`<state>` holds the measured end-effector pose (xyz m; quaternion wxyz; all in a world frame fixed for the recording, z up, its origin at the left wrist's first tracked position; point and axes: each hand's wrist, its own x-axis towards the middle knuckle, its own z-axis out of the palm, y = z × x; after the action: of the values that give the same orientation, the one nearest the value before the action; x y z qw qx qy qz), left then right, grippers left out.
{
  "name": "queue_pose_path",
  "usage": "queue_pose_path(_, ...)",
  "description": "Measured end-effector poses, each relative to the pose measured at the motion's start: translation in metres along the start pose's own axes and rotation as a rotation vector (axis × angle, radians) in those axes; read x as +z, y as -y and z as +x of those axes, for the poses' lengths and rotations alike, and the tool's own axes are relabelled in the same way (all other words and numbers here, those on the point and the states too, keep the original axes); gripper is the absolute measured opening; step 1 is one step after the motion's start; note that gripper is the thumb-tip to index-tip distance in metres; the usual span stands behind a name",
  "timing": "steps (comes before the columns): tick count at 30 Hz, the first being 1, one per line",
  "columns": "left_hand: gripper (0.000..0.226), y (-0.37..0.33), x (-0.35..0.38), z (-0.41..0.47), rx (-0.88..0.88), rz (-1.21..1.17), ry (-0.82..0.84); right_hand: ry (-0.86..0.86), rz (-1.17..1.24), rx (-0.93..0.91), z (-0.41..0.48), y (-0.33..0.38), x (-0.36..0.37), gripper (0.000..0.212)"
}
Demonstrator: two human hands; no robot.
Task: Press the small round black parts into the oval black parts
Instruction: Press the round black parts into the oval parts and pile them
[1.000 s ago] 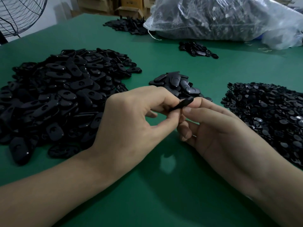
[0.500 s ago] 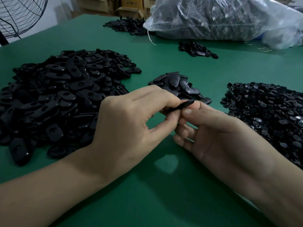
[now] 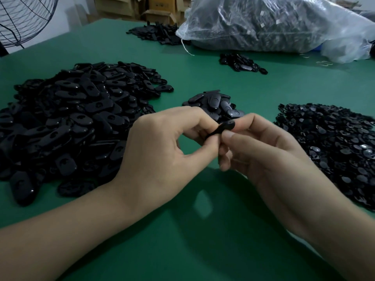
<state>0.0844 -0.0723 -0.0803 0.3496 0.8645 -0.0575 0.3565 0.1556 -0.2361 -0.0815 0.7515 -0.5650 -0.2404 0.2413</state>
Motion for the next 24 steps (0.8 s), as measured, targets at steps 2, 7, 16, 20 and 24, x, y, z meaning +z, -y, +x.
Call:
queue_pose_path(2,0.011,0.000,0.002,0.000,-0.065,-0.068,0.031,-0.030,-0.088,-0.086,0.000,0.000,-0.001,0.010)
queue_pose_path(7,0.010,0.007,0.001,-0.002,-0.253,-0.273,0.148,-0.034,-0.321,-0.204,0.003,-0.003,-0.002,0.012)
queue_pose_path(16,0.009,0.012,0.005,0.001,-0.508,-0.467,0.232,-0.066,-0.425,-0.187,0.006,-0.005,-0.009,0.014)
queue_pose_path(20,0.013,0.012,0.003,0.003,-0.595,-0.512,0.278,-0.069,-0.485,-0.215,0.006,-0.005,-0.010,0.012)
queue_pose_path(24,0.009,0.009,0.006,0.007,-0.537,-0.425,0.246,-0.132,-0.392,-0.144,0.008,-0.007,-0.010,0.014)
